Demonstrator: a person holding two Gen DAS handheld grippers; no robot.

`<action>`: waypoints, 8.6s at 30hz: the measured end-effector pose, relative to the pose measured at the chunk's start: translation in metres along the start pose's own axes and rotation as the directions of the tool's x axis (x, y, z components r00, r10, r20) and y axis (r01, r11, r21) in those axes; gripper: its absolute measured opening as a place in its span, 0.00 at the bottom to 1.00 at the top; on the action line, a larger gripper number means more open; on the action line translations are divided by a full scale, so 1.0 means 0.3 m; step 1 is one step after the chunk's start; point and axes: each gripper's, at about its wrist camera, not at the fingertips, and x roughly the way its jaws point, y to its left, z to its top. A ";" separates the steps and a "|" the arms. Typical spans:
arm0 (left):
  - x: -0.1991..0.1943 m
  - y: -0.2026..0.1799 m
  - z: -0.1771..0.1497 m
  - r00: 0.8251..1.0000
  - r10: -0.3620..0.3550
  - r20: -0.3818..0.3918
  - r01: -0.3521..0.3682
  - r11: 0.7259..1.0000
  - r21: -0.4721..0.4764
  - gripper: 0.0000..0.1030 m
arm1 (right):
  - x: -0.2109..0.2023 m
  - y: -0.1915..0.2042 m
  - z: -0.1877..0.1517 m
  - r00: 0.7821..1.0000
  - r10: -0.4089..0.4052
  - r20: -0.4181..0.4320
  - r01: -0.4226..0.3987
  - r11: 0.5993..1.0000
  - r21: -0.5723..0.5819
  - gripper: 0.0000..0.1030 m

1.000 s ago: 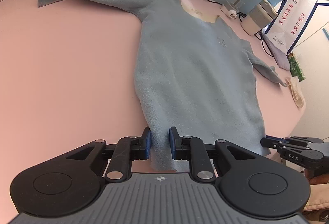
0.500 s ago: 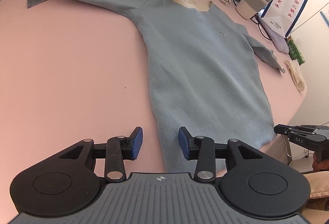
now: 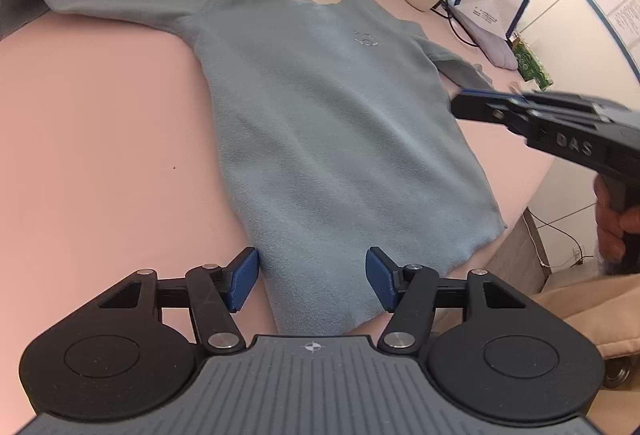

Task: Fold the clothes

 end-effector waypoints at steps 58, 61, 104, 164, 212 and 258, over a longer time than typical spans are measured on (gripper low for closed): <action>0.080 0.168 0.204 0.976 0.123 0.177 -0.079 0.968 -0.236 0.42 | 0.138 -0.433 0.074 0.982 -0.158 -0.100 0.182 0.925 0.333 0.15; 0.084 0.159 0.210 0.976 0.130 0.173 -0.086 0.966 -0.245 0.42 | 0.147 -0.464 0.087 0.984 -0.160 -0.083 0.179 0.927 0.329 0.15; 0.094 0.165 0.255 0.973 0.172 0.151 -0.124 0.951 -0.282 0.53 | 0.272 -0.685 0.111 0.968 -0.239 -0.072 0.248 0.883 0.398 0.09; 0.291 0.265 0.794 0.743 0.619 0.254 -0.668 0.666 0.330 0.05 | 0.608 -0.650 0.375 0.992 -0.127 -0.008 0.127 0.991 0.046 0.07; 0.007 0.421 0.432 0.829 0.528 0.186 -0.478 0.840 -0.255 0.81 | 0.585 -0.074 0.293 0.978 0.141 -0.156 -0.152 0.986 -0.065 0.57; 0.126 0.461 0.528 0.864 0.444 0.236 -0.348 0.868 -0.355 1.00 | 0.606 0.024 0.239 0.987 0.106 -0.124 -0.126 0.977 -0.173 1.00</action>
